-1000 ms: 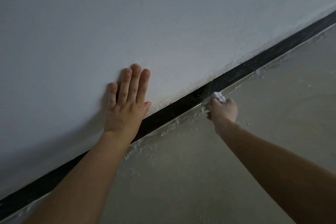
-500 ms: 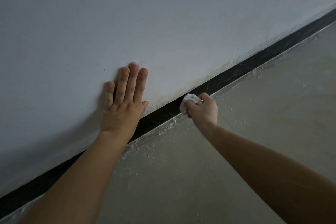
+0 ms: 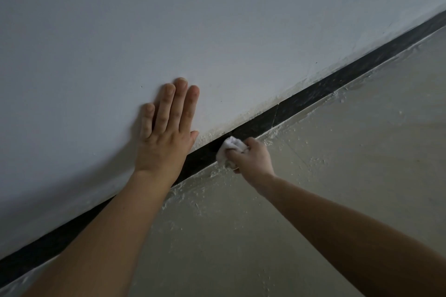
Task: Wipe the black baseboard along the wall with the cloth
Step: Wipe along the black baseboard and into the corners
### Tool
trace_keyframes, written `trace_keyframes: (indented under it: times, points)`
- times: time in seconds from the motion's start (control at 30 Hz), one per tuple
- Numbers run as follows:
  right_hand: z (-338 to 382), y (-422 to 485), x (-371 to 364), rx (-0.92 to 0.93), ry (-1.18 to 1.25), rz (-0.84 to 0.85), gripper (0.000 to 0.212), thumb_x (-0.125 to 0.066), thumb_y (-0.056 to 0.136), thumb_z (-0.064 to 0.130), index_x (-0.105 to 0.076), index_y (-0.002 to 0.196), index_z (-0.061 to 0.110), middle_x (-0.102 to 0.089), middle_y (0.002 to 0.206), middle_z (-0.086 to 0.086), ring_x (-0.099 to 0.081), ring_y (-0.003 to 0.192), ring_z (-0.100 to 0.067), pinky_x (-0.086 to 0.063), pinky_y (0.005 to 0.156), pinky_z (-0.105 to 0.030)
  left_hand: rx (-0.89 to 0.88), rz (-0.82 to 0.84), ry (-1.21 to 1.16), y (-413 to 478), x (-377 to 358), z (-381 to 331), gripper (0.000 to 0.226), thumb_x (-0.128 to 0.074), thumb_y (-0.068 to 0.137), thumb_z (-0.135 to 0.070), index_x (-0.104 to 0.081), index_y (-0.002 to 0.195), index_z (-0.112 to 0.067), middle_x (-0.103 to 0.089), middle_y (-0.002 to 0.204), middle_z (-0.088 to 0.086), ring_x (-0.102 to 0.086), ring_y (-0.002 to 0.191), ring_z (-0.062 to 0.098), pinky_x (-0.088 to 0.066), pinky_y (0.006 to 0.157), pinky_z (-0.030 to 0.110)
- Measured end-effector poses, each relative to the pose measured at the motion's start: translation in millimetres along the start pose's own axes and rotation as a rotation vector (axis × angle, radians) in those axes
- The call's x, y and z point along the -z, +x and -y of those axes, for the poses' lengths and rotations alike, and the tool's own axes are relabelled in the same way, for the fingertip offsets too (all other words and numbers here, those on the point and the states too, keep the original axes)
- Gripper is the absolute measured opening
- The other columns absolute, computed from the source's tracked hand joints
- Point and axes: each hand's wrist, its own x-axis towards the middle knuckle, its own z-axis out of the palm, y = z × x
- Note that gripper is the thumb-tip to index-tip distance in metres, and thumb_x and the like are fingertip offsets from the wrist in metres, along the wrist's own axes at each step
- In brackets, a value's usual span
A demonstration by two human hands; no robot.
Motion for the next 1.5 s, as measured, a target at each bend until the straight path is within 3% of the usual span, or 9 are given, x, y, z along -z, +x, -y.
trace_keyframes:
  times: [0.3, 0.43, 0.63, 0.8, 1.0, 1.1, 1.27, 1.4, 1.5]
  points:
    - [1, 23, 19, -0.063, 0.013, -0.253, 0.011, -0.067, 0.08, 0.011, -0.058, 0.077, 0.016, -0.066, 0.077, -0.005, -0.066, 0.072, -0.021, -0.059, 0.072, -0.038, 0.01, -0.007, -0.026, 0, 1, 1, 0.097, -0.047, 0.091, -0.058, 0.005, 0.153, -0.007, 0.028, 0.153, 0.02, 0.029, 0.14, 0.032, 0.017, 0.113, 0.045]
    - [1, 34, 38, -0.201, 0.185, -0.481, 0.006, -0.063, 0.082, 0.015, -0.057, 0.081, 0.013, -0.066, 0.078, -0.01, -0.07, 0.078, -0.03, -0.059, 0.075, -0.049, 0.017, 0.003, -0.057, 1, 2, 1, 0.096, -0.049, 0.09, -0.055, 0.005, 0.153, -0.008, 0.028, 0.153, 0.019, 0.029, 0.14, 0.031, 0.016, 0.114, 0.044]
    - [2, -9, 2, -0.23, 0.233, -0.085, 0.012, -0.068, 0.085, 0.012, -0.059, 0.093, 0.01, -0.066, 0.083, -0.012, -0.065, 0.066, -0.019, -0.06, 0.061, -0.031, 0.044, -0.063, -0.094, 1, -2, -5, 0.087, -0.051, 0.093, -0.045, 0.0, 0.154, -0.009, 0.024, 0.154, 0.018, 0.025, 0.142, 0.03, 0.013, 0.115, 0.043]
    - [12, 6, -7, -0.192, 0.202, -0.214, 0.007, -0.069, 0.081, 0.012, -0.062, 0.081, 0.012, -0.066, 0.077, -0.01, -0.07, 0.077, -0.027, -0.061, 0.072, -0.047, 0.071, -0.093, -0.139, 0, -3, -7, 0.084, -0.055, 0.093, -0.035, -0.004, 0.155, -0.01, 0.022, 0.155, 0.016, 0.024, 0.143, 0.028, 0.013, 0.115, 0.041]
    - [24, 43, 58, -0.269, 0.1, -0.314, 0.017, -0.066, 0.088, 0.019, -0.06, 0.095, 0.005, -0.067, 0.087, -0.015, -0.069, 0.076, -0.028, -0.061, 0.071, -0.043, 0.1, -0.063, -0.23, 7, 3, -14, 0.085, -0.056, 0.092, -0.033, -0.004, 0.155, -0.008, 0.025, 0.154, 0.017, 0.025, 0.142, 0.028, 0.016, 0.114, 0.044]
    - [24, 37, 76, -0.218, -0.079, -0.211, 0.018, -0.067, 0.088, 0.02, -0.06, 0.093, 0.004, -0.067, 0.081, -0.013, -0.065, 0.061, -0.021, -0.06, 0.061, -0.034, 0.057, -0.083, -0.35, 24, 9, -26, 0.089, -0.058, 0.091, -0.028, 0.0, 0.154, -0.008, 0.026, 0.155, 0.014, 0.023, 0.144, 0.026, 0.009, 0.116, 0.043]
    - [5, 21, 71, -0.126, -0.169, 0.049, 0.017, -0.072, 0.084, 0.022, -0.059, 0.085, 0.011, -0.07, 0.082, -0.012, -0.068, 0.067, -0.02, -0.06, 0.062, -0.032, 0.01, -0.118, -0.376, 70, 18, -51, 0.088, -0.056, 0.091, -0.026, 0.004, 0.153, -0.007, 0.03, 0.153, 0.012, 0.023, 0.143, 0.025, 0.005, 0.117, 0.042]
    - [10, 38, 67, 0.002, -0.187, -0.008, 0.02, -0.067, 0.082, 0.028, -0.052, 0.075, 0.016, -0.061, 0.069, 0.0, -0.061, 0.062, -0.015, -0.053, 0.054, -0.03, -0.082, -0.118, -0.323, 107, 27, -78, 0.093, -0.055, 0.09, -0.032, 0.01, 0.151, -0.005, 0.019, 0.157, 0.014, 0.012, 0.146, 0.028, 0.005, 0.116, 0.041]
    - [14, 49, 73, 0.072, -0.218, 0.0, 0.027, -0.065, 0.083, 0.026, -0.045, 0.067, 0.017, -0.048, 0.06, 0.005, -0.044, 0.053, -0.007, -0.033, 0.045, -0.021, -0.049, -0.078, -0.256, 124, 29, -99, 0.096, -0.051, 0.089, -0.047, 0.009, 0.152, -0.005, 0.015, 0.158, 0.015, 0.01, 0.146, 0.029, 0.006, 0.116, 0.04]
